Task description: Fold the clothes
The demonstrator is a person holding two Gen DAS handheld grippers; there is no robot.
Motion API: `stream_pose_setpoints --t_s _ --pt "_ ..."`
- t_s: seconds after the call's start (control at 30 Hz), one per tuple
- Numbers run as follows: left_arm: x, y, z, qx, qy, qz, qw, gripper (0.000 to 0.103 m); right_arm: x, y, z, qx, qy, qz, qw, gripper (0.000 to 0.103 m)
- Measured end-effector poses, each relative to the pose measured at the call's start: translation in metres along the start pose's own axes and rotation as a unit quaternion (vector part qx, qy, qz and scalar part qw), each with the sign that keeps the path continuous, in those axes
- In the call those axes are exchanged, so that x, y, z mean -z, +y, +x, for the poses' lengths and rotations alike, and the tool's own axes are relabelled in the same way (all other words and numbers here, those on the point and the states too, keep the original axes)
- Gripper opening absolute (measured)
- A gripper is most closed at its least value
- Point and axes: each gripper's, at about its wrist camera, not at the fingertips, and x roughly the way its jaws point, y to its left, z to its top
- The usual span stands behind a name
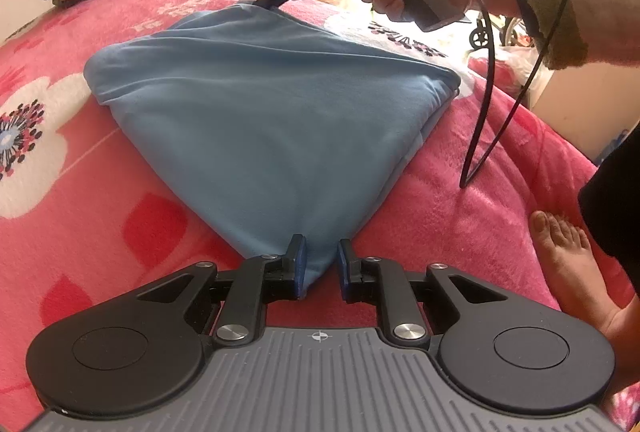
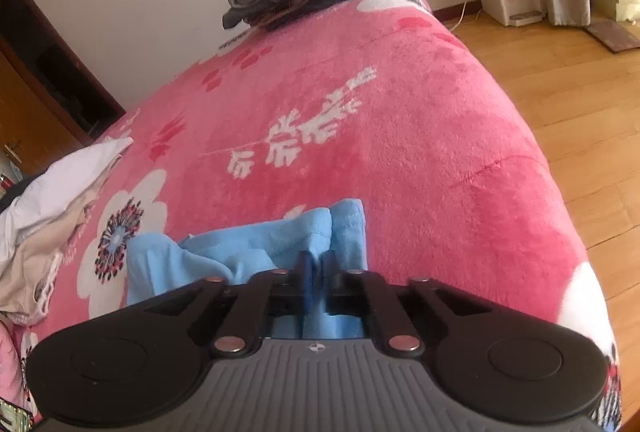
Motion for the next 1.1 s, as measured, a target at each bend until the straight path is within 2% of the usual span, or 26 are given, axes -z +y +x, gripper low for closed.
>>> stream_pose_setpoints --t_s 0.23,0.4,0.47,0.6,0.67,0.73,0.77,0.8,0.87,1.07,1.1 --pt "-0.005 0.003 0.0 0.004 0.008 -0.007 0.9999 0.017 -0.006 0.002 -0.013 0.011 -0.041 -0.015 0.999 0.003" --pt "-0.005 0.001 0.001 0.003 0.009 -0.004 1.0 0.017 -0.004 -0.006 -0.003 0.031 -0.034 -0.018 0.999 0.003" --pt "-0.004 0.001 0.001 0.002 0.009 -0.002 1.0 0.017 -0.002 -0.013 0.004 0.031 -0.017 -0.005 0.999 0.004" --pt "-0.003 0.001 0.001 0.002 0.008 0.002 1.0 0.017 -0.003 -0.016 -0.01 0.021 -0.035 0.014 0.999 0.013" --pt "-0.002 0.001 0.001 0.002 0.007 0.003 1.0 0.017 -0.004 -0.017 -0.018 0.016 -0.046 0.023 0.999 0.014" --pt "-0.002 0.001 0.001 0.002 0.006 0.004 1.0 0.017 -0.004 -0.01 -0.023 -0.01 -0.04 0.008 0.999 0.014" --pt "-0.002 0.001 0.001 0.002 0.006 0.005 1.0 0.017 -0.005 -0.007 -0.025 -0.025 -0.036 -0.001 0.999 0.017" --pt "-0.002 0.001 0.002 0.002 0.006 0.006 1.0 0.017 -0.005 -0.003 -0.027 -0.04 -0.033 -0.01 0.999 0.025" --pt "-0.002 0.0 0.002 0.002 0.005 0.007 1.0 0.017 -0.003 0.006 -0.023 -0.043 -0.02 -0.032 0.998 0.039" --pt "-0.002 0.0 0.002 0.0 0.004 0.011 0.9999 0.017 0.0 0.017 0.001 -0.046 0.01 -0.063 0.997 0.04" --pt "-0.002 0.0 0.002 0.0 0.004 0.011 0.9999 0.017 0.0 0.018 0.004 -0.049 0.014 -0.068 0.996 0.038"
